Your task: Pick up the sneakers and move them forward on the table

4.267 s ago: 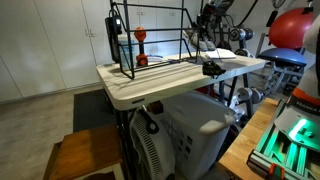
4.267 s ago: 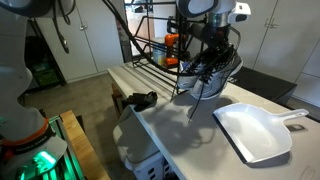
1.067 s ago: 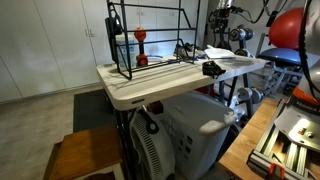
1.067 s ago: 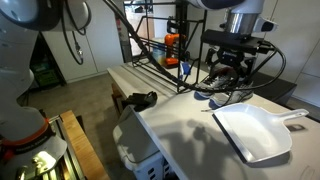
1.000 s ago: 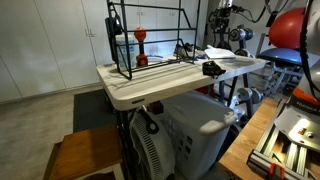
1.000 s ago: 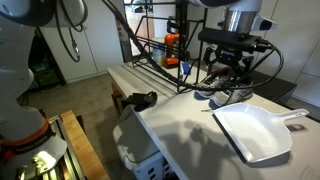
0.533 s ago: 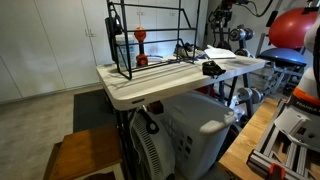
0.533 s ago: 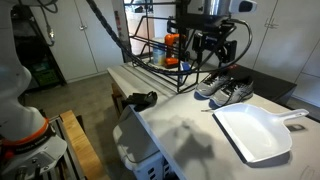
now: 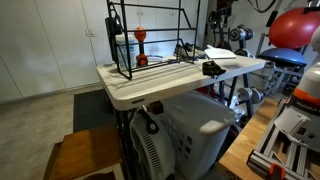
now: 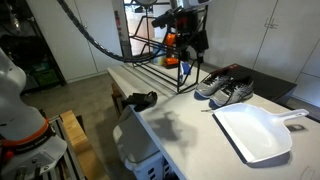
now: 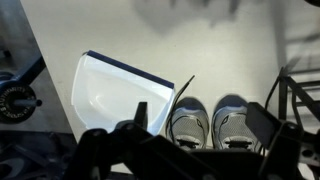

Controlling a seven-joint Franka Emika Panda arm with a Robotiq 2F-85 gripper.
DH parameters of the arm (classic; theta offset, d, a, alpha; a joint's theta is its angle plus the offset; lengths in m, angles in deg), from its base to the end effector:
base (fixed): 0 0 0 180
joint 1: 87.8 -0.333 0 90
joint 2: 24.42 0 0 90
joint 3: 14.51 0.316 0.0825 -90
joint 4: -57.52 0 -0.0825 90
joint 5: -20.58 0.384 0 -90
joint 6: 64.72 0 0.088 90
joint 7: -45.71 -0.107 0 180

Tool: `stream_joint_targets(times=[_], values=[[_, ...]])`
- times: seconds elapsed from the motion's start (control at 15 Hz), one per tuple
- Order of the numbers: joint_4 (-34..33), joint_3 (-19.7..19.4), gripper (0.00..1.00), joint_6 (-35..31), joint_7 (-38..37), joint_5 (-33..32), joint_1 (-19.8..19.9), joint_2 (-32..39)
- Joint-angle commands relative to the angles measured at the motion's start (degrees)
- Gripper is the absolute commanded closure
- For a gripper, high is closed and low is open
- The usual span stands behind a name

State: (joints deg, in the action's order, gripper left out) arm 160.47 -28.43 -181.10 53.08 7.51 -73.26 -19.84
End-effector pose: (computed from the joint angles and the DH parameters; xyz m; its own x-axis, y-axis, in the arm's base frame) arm 0.5249 -0.2947 0.5152 0.9588 -0.2609 0.1120 -0.2814 -0.9262 0.2509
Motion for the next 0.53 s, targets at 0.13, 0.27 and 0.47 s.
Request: stream_joint_targets(times=[0.13, 0.27, 0.47], values=[[8.21, 2.48, 0.0, 3.7, -7.9, -8.48, -3.14, -5.45], [12.05, 4.04, 0.0, 5.56, -10.1, -10.23, -4.41, -8.14], [13.41, 4.21, 0.0, 5.76, -10.42, -10.68, -4.5, -9.56]])
